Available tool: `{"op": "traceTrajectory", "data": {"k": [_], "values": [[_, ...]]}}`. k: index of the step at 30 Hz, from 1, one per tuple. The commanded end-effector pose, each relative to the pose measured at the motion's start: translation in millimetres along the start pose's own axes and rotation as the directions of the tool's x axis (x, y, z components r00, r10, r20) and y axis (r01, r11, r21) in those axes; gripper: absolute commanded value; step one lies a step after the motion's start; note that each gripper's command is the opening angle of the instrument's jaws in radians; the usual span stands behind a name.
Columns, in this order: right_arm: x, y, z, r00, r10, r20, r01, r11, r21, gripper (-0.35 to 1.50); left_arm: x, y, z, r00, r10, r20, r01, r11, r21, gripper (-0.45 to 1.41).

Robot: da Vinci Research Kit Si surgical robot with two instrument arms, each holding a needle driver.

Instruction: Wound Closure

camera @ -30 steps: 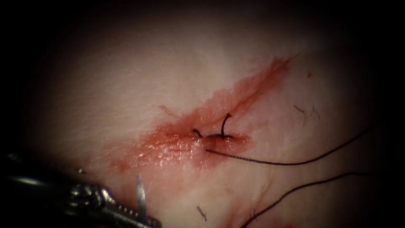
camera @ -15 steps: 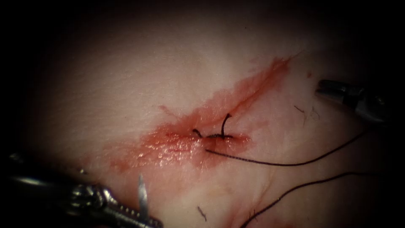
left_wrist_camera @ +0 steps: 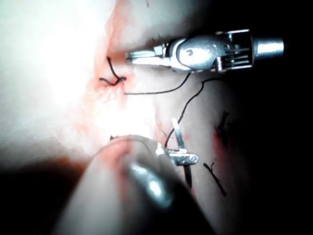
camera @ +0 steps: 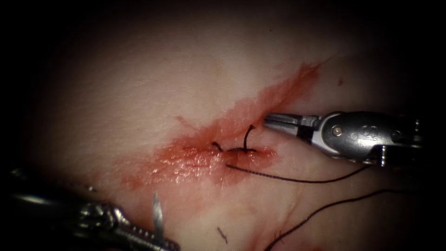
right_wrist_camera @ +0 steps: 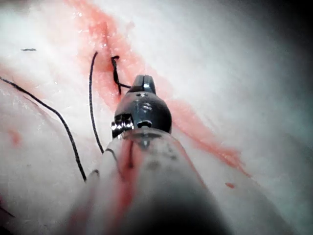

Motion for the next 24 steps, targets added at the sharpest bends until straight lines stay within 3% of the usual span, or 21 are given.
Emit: {"op": "traceTrajectory", "data": {"k": [1,5,8,12,14,19,21,24], "values": [[0.6,-0.2,1.3,1.0,0.002,-0.009,-0.002,1.0,0.01,-0.35,0.1,-0.5,0.4,1.0,0.0,0.0,0.0,1.0,0.0,-0.45],[2.1,-2.0,3.6,0.997,0.024,-0.078,-0.016,0.995,0.097,-0.35,0.2,-0.6,0.4,1.0,0.0,0.0,0.0,1.0,0.0,-0.45],[2.3,-2.5,4.3,0.996,0.025,-0.087,-0.015,0.994,0.109,-0.35,0.2,-0.6,0.4,1.0,0.0,0.0,0.0,1.0,0.0,-0.45],[2.1,-3.0,5.2,0.997,0.008,-0.075,-0.003,0.997,0.074,-0.35,0.1,-0.6,0.4,1.0,0.0,0.001,0.0,1.0,0.0,-0.45],[1.8,-1.9,5.5,0.998,0.012,-0.053,-0.013,1.0,-0.011,-0.35,0.1,-0.6,0.4,1.0,0.0,0.0,0.0,1.0,0.0,-0.45],[0.9,-1.7,5.7,0.999,0.007,-0.045,-0.008,1.0,-0.015,-0.35,0.1,-0.5,0.5,1.0,0.0,0.001,0.0,1.0,0.0,-0.45],[-0.1,-3.0,6.2,1.0,0.003,0.005,-0.003,1.0,0.003,-0.35,0.1,-0.5,0.5,1.0,0.0,0.001,0.0,1.0,0.0,-0.45],[-1.0,-4.1,6.8,1.0,-0.002,0.016,0.002,0.999,0.032,-0.35,0.1,-0.5,0.5,1.0,0.0,0.001,0.0,1.0,0.0,-0.45]]}}
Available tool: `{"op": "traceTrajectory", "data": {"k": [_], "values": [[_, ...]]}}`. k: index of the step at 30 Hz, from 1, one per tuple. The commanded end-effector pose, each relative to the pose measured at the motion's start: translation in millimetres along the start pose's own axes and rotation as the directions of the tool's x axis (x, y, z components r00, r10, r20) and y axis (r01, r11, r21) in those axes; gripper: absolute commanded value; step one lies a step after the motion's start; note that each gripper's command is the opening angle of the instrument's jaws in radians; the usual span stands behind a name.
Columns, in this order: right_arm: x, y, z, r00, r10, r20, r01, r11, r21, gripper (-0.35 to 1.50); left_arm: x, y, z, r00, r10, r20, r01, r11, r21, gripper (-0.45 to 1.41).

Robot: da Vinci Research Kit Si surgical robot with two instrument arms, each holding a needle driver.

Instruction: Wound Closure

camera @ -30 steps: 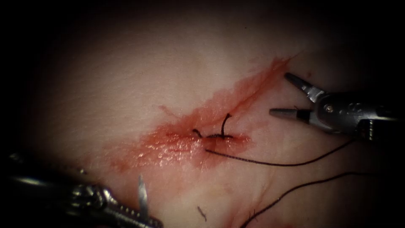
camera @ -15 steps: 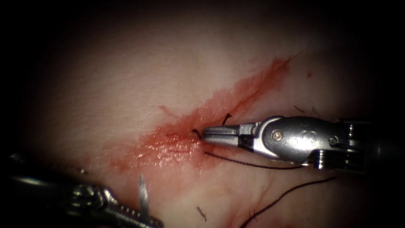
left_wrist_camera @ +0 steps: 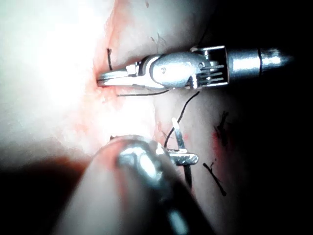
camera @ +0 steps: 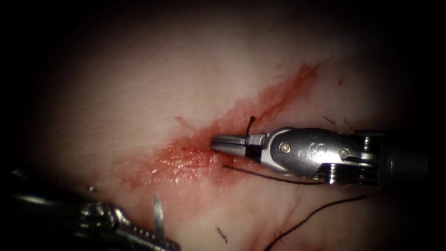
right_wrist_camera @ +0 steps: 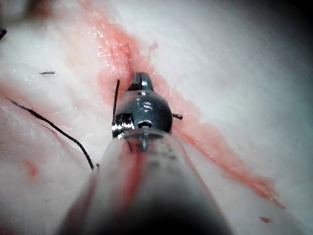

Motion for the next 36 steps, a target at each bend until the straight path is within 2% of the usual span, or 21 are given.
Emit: {"op": "traceTrajectory", "data": {"k": [1,5,6,9,18,22,26,27,31,36], "values": [[-0.4,-0.6,1.2,1.0,-0.006,0.002,0.006,1.0,0.02,-0.35,0.1,-0.5,0.4,1.0,0.001,0.0,-0.001,1.0,0.0,-0.45],[-1.1,-1.5,1.6,0.999,-0.02,0.031,0.018,0.998,0.064,-0.35,0.1,-0.5,0.4,1.0,0.0,0.0,0.0,1.0,0.0,-0.45],[-1.5,-2.5,1.7,0.998,-0.031,0.056,0.025,0.994,0.108,-0.35,0.1,-0.5,0.4,1.0,0.0,0.001,0.0,1.0,-0.001,-0.45],[-1.4,-2.9,1.5,0.998,-0.035,0.056,0.028,0.992,0.12,-0.35,0.1,-0.5,0.4,1.0,0.0,0.001,0.0,1.0,-0.001,-0.45],[-0.1,-1.7,-0.2,0.999,-0.011,0.052,0.005,0.993,0.115,-0.35,0.1,-0.4,0.4,1.0,0.0,0.001,0.0,1.0,-0.001,-0.45],[-0.1,-1.8,-0.1,0.997,-0.013,0.074,0.008,0.998,0.061,-0.35,0.1,-0.4,0.4,1.0,-0.001,0.001,0.001,1.0,-0.001,-0.45],[-0.2,-1.2,0.2,0.99,0.0,0.144,0.016,0.993,-0.114,-0.35,0.1,-0.4,0.4,1.0,-0.001,0.001,0.001,1.0,-0.001,-0.45],[-0.7,-0.1,0.4,0.985,0.001,0.173,0.035,0.978,-0.206,-0.35,0.1,-0.4,0.4,1.0,-0.001,0.001,0.001,1.0,-0.001,-0.45],[-1.2,1.1,-0.5,0.981,-0.007,0.193,0.056,0.967,-0.25,-0.35,0.1,-0.2,0.4,1.0,-0.002,0.002,0.002,1.0,-0.002,-0.45],[-1.5,4.3,-3.2,0.969,-0.012,0.246,0.097,0.937,-0.336,-0.35,0.2,-0.1,0.3,1.0,-0.004,0.003,0.004,1.0,-0.003,-0.45]]}}
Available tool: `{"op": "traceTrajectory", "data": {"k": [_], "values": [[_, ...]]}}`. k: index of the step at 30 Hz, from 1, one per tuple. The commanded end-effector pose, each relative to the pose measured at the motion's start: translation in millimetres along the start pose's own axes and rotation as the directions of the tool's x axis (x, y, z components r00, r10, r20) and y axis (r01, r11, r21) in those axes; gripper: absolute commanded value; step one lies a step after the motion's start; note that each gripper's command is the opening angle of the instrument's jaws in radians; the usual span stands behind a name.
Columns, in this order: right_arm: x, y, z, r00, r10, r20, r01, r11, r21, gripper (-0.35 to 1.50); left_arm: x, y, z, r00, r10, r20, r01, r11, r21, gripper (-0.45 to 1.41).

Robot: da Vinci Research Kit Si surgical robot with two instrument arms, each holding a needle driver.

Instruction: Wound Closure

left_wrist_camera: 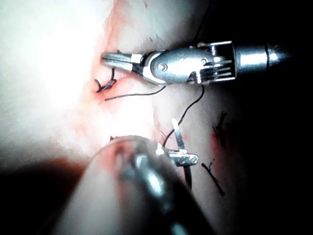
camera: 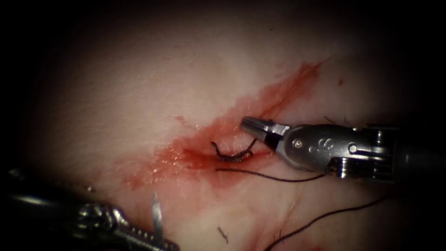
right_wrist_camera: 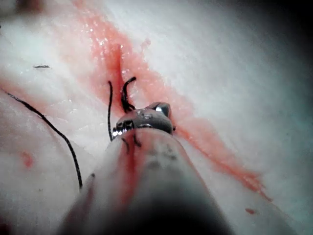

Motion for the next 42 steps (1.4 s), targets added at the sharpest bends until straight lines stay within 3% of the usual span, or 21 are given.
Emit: {"op": "traceTrajectory", "data": {"k": [1,8,9,10,12,13,14,15,16,17,18,20,22,26,27,31,32,33,34,35,42], "values": [[0.2,1.2,0.4,1.0,0.0,0.009,0.0,1.0,-0.023,-0.35,0.1,-0.6,0.4,1.0,0.0,-0.001,0.0,1.0,0.0,-0.45],[2.3,0.9,-1.3,0.999,0.038,-0.028,-0.037,0.999,0.016,-0.35,0.1,-0.6,0.4,1.0,0.0,0.0,0.0,1.0,0.0,-0.45],[3.0,0.7,-1.6,0.999,0.042,-0.033,-0.041,0.999,0.021,-0.2,0.1,-0.6,0.4,1.0,0.0,0.0,0.0,1.0,-0.001,-0.45],[3.0,0.7,-1.6,0.999,0.042,-0.033,-0.041,0.999,0.021,-0.2,0.1,-0.6,0.4,1.0,0.0,0.0,0.0,1.0,-0.001,-0.45],[4.2,-0.3,-2.6,0.996,0.06,-0.068,-0.053,0.994,0.1,0.88,0.1,-0.6,0.4,1.0,0.0,0.0,0.0,1.0,-0.001,-0.45],[4.4,-0.7,-3.0,0.993,0.076,-0.086,-0.064,0.988,0.144,0.93,0.1,-0.5,0.3,1.0,0.0,0.0,0.0,1.0,-0.001,-0.45],[4.4,-0.7,-3.0,0.993,0.076,-0.086,-0.064,0.988,0.144,0.93,0.1,-0.5,0.3,1.0,0.0,0.0,0.0,1.0,-0.001,-0.45],[4.6,-1.6,-4.2,0.985,0.119,-0.122,-0.083,0.961,0.266,0.76,0.1,-0.5,0.3,1.0,0.0,0.001,0.0,1.0,-0.001,-0.45],[4.6,-1.6,-4.2,0.985,0.119,-0.122,-0.083,0.961,0.266,0.76,0.1,-0.5,0.3,1.0,0.0,0.001,0.0,1.0,-0.001,-0.45],[4.9,-2.3,-5.1,0.978,0.17,-0.122,-0.123,0.939,0.32,0.52,0.1,-0.5,0.3,1.0,0.0,0.001,0.0,1.0,-0.001,-0.45],[5.1,-2.9,-5.7,0.968,0.226,-0.11,-0.172,0.914,0.366,0.64,0.1,-0.5,0.3,1.0,0.0,0.001,0.0,1.0,-0.001,-0.45],[5.1,-3.3,-5.8,0.968,0.224,-0.113,-0.163,0.904,0.396,0.49,0.2,-0.5,0.4,1.0,0.0,0.0,0.0,1.0,-0.001,-0.45],[5.0,-3.6,-5.8,0.967,0.229,-0.11,-0.171,0.906,0.387,0.15,0.2,-0.5,0.4,1.0,0.0,0.0,0.0,1.0,-0.001,-0.45],[4.7,-4.3,-5.6,0.972,0.218,-0.086,-0.176,0.92,0.349,0.04,0.2,-0.5,0.4,1.0,0.0,0.0,0.0,1.0,-0.001,-0.45],[4.5,-4.6,-5.3,0.978,0.203,-0.047,-0.174,0.921,0.348,0.04,0.2,-0.5,0.4,1.0,0.0,0.001,0.0,1.0,-0.001,-0.45],[4.2,-4.5,-4.9,0.99,0.131,0.042,-0.138,0.949,0.282,0.09,0.2,-0.5,0.4,1.0,0.0,0.001,0.0,1.0,-0.001,-0.45],[4.2,-4.4,-4.8,0.992,0.104,0.067,-0.117,0.965,0.235,0.21,0.2,-0.5,0.4,1.0,0.0,0.001,0.0,1.0,-0.001,-0.45],[4.3,-4.3,-4.7,0.993,0.082,0.083,-0.098,0.974,0.203,0.37,0.2,-0.5,0.4,1.0,0.0,0.001,0.0,1.0,-0.001,-0.45],[4.4,-4.1,-4.6,0.994,0.035,0.1,-0.052,0.984,0.172,0.79,0.2,-0.5,0.4,1.0,0.0,0.001,0.0,1.0,-0.001,-0.45],[4.4,-4.1,-4.5,0.994,0.019,0.106,-0.036,0.986,0.164,0.99,0.2,-0.5,0.4,1.0,0.0,0.001,0.0,1.0,-0.001,-0.45],[5.5,-4.0,-4.8,0.992,-0.024,0.124,0.008,0.992,0.128,0.96,0.2,-0.6,0.4,1.0,0.0,0.001,0.0,1.0,-0.001,-0.45]]}}
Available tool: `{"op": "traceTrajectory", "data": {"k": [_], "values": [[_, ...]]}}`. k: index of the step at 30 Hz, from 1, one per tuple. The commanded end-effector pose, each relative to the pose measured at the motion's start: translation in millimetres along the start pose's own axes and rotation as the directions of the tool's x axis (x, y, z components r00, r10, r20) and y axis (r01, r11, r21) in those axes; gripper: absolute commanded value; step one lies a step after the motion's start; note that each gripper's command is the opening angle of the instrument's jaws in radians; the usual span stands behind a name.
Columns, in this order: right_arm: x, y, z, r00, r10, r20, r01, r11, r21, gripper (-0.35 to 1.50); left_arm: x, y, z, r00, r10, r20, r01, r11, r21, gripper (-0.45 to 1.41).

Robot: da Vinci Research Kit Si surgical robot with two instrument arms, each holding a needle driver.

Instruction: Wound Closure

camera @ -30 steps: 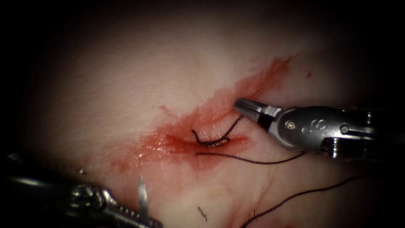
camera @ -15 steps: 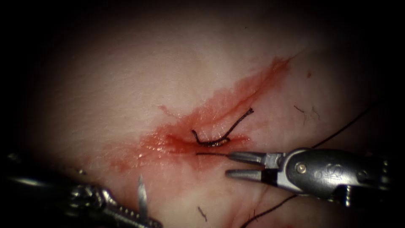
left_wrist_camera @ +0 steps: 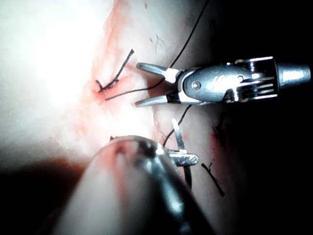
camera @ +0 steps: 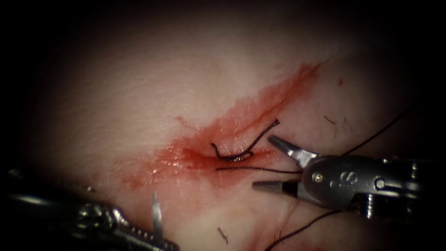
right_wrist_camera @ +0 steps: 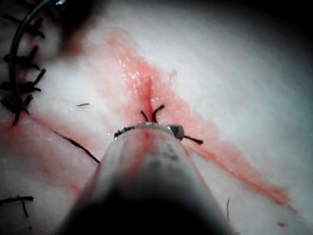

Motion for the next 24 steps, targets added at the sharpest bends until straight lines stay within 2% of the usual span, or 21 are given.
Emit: {"op": "traceTrajectory", "data": {"k": [1,5,6,7,11,17,19,21,22,24], "values": [[0.7,0.0,0.7,1.0,0.003,-0.002,-0.003,1.0,-0.002,0.96,0.1,-0.6,0.4,1.0,0.001,0.0,-0.001,1.0,0.0,-0.45],[0.8,0.0,1.0,1.0,-0.001,0.0,0.001,1.0,-0.007,0.76,0.1,-0.6,0.4,1.0,0.001,0.0,-0.001,1.0,0.0,-0.45],[0.6,-0.2,1.2,1.0,-0.027,0.011,0.027,1.0,-0.016,-0.26,0.1,-0.6,0.4,1.0,0.001,0.0,-0.001,1.0,0.0,-0.45],[0.6,-0.3,1.3,0.999,-0.027,0.025,0.028,0.999,-0.018,-0.35,0.1,-0.6,0.4,1.0,0.001,0.0,-0.001,1.0,0.0,-0.45],[0.6,-0.1,1.0,0.998,-0.023,0.064,0.025,0.999,-0.028,-0.35,0.1,-0.6,0.4,1.0,0.001,0.0,-0.001,1.0,0.0,-0.45],[-0.5,1.3,-1.3,0.994,-0.029,0.103,0.037,0.997,-0.072,-0.35,0.1,-0.6,0.4,1.0,0.001,0.0,-0.001,1.0,0.0,-0.45],[-1.1,1.5,-2.3,0.992,-0.036,0.121,0.045,0.996,-0.073,-0.35,0.1,-0.6,0.4,1.0,0.001,0.001,-0.001,1.0,0.0,-0.45],[-1.2,1.6,-2.5,0.991,-0.054,0.123,0.058,0.998,-0.027,-0.35,0.1,-0.6,0.4,1.0,0.001,0.001,-0.001,1.0,0.0,-0.45],[-1.1,1.6,-2.3,0.993,-0.058,0.107,0.058,0.998,0.005,-0.06,0.1,-0.6,0.4,1.0,0.001,0.001,-0.001,1.0,0.0,-0.45],[-0.7,1.1,-1.5,0.993,-0.1,0.056,0.095,0.992,0.08,0.91,0.1,-0.6,0.4,1.0,0.001,0.001,-0.001,1.0,0.0,-0.45]]}}
